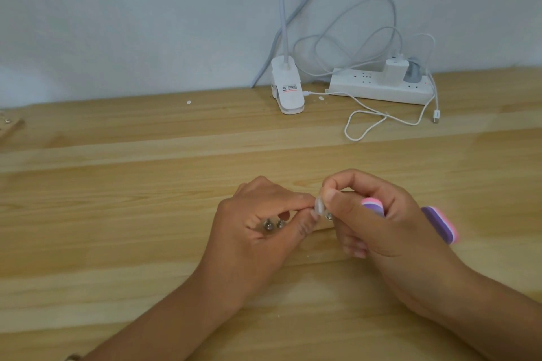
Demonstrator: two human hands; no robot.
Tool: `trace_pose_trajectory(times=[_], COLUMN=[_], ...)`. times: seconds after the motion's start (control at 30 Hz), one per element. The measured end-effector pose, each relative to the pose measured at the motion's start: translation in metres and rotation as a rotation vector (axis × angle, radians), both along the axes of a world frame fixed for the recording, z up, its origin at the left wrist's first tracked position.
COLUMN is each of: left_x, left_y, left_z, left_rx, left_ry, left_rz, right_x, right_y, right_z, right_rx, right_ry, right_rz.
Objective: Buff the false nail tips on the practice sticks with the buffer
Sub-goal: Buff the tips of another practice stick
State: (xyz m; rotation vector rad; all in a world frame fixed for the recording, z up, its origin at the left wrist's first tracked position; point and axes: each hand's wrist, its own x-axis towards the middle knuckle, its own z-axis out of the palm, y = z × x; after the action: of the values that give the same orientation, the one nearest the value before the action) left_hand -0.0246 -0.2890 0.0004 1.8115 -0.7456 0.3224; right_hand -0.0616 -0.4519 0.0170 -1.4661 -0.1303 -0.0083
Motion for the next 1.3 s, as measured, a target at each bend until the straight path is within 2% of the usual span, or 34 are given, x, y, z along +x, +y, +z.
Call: trace_pose_trajectory(times=[0.1, 0.17, 0.23, 0.3, 0.47, 0.63, 0.97, 1.3], left_x=[0.001, 0.001, 0.001, 0.001, 0.001, 0.001, 0.003, 0.003], left_y=[0.001, 0.002, 0.002, 0.001, 0.002, 0.002, 0.003, 0.003], left_z=[-0.001, -0.001, 0.001, 0.002, 0.002, 0.003, 0.003, 0.002], left_rx=[0.034, 0.044, 0.051, 0.049, 0.077, 0.104, 0.18, 0.168], left_ry=[0.014, 0.026, 0.036, 0.029, -0.013, -0.023, -0.08, -0.069], left_rz=[0.053, 0.072, 0.085, 0.101, 0.167, 0.185, 0.193, 0.169], right_x=[0.015, 0.022, 0.017, 0.008, 0.007, 0.006, 0.009, 0.009], right_y=[-0.009, -0.018, -0.025, -0.031, -0.026, -0.021, -0.023, -0.021], right_z=[0.004, 0.006, 0.002, -0.009, -0.023, -0.026, -0.029, -0.031], right_rx=[0.089, 0.039, -0.267, -0.534, -0.745, -0.76, -0.765, -0.769], right_ry=[0.12, 0.08, -0.121, -0.312, -0.702, -0.817, -0.827, -0.835], right_rz=[-0.082, -0.155, -0.2, -0.143, -0.156, -0.199, -0.218, -0.258])
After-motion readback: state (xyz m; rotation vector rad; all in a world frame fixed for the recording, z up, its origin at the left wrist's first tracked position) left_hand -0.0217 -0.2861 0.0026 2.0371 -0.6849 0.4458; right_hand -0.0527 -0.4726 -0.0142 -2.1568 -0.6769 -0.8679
